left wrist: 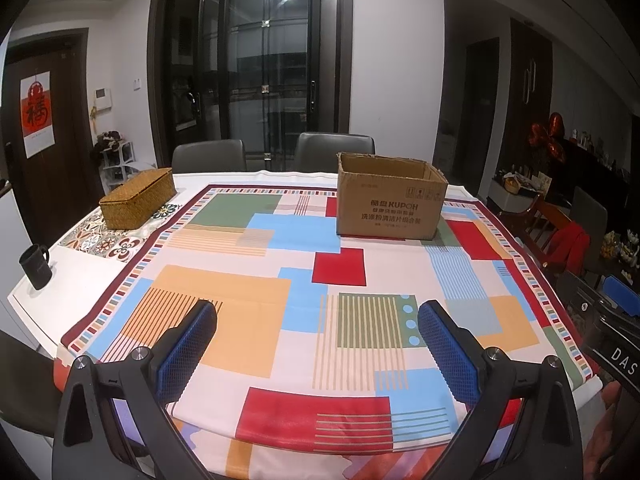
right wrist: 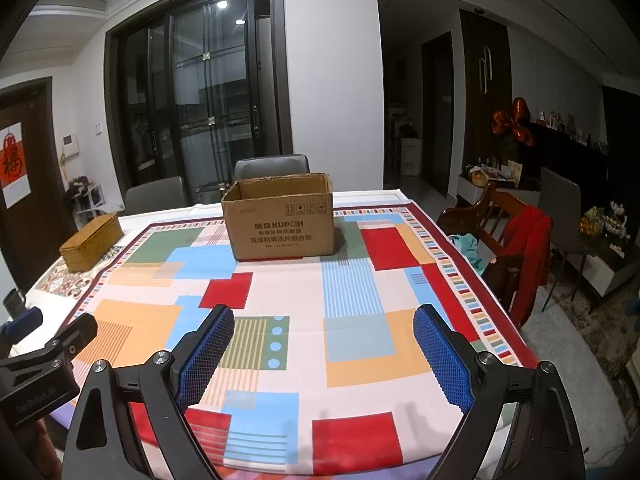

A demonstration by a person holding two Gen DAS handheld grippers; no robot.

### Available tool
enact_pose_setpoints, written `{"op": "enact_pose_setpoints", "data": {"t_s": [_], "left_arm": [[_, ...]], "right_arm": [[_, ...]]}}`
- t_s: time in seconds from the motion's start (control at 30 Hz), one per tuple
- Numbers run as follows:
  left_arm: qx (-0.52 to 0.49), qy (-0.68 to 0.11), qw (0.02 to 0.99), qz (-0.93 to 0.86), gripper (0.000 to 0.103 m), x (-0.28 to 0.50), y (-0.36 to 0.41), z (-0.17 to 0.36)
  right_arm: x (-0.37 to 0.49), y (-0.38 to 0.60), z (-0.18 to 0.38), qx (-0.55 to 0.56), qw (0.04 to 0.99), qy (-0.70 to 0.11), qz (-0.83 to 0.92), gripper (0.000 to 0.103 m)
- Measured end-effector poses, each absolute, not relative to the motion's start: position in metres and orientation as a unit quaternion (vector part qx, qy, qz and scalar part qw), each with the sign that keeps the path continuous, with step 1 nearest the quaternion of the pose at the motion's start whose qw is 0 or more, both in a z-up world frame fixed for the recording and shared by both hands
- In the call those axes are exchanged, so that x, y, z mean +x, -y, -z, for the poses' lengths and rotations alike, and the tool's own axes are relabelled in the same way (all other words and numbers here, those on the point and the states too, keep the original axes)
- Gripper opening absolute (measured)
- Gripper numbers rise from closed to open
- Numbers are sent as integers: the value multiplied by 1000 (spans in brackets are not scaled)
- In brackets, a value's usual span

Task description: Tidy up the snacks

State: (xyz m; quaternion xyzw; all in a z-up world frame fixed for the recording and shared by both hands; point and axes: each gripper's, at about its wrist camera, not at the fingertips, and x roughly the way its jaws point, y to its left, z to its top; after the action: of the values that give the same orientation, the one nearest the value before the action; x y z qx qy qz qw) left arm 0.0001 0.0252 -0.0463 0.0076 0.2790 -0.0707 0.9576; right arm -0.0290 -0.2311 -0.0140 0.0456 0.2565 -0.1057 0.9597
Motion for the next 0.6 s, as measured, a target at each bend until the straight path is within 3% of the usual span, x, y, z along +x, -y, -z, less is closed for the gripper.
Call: {"op": "enact_pose_setpoints", "data": {"t_s": [0.6], "left_arm": [[8, -277, 959, 67, 102, -4, -21, 52]], "right_arm": [[-29, 232, 14, 45, 960, -256, 105, 92]]}}
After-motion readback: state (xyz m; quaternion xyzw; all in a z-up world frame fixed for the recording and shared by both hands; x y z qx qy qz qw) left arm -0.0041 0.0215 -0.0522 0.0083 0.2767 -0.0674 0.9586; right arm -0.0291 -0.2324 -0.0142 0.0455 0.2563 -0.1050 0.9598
